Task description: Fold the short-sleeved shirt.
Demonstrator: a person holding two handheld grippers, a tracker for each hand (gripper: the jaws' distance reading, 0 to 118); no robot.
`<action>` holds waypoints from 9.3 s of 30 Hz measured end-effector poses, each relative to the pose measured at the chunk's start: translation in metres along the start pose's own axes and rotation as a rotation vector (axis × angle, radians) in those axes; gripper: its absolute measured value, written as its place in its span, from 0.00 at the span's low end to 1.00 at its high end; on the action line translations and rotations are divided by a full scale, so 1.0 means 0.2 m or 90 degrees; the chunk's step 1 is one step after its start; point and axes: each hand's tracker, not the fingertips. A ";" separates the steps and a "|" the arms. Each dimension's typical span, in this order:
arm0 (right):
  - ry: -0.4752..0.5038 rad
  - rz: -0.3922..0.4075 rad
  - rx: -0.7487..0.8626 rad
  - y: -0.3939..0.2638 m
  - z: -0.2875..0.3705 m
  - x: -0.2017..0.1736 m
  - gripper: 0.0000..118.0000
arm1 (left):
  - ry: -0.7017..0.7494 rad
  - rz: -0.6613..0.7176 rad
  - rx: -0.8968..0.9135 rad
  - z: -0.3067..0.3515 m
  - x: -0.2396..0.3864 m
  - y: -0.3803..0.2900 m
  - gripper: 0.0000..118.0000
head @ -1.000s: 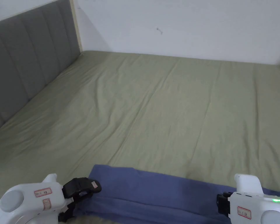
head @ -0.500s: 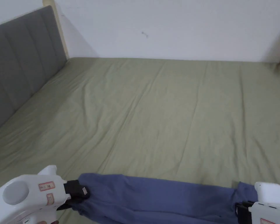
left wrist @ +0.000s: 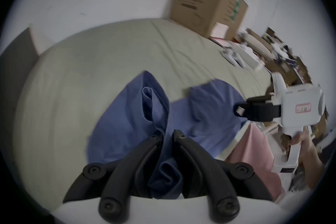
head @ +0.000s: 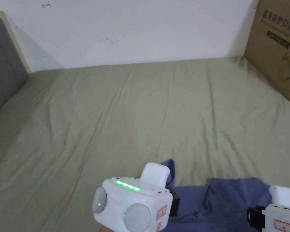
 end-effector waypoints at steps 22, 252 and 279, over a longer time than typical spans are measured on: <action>-0.014 -0.077 0.015 -0.03 0.06 0.15 0.01 | -0.091 0.319 -0.007 0.01 -0.44 -0.14 0.00; 0.068 0.131 -0.132 0.12 -0.34 -0.73 0.01 | 0.506 0.224 -0.262 0.68 -2.11 -0.29 0.88; 0.019 0.163 0.125 0.27 0.13 -0.68 0.01 | 0.387 0.132 0.111 0.58 -0.44 0.00 0.00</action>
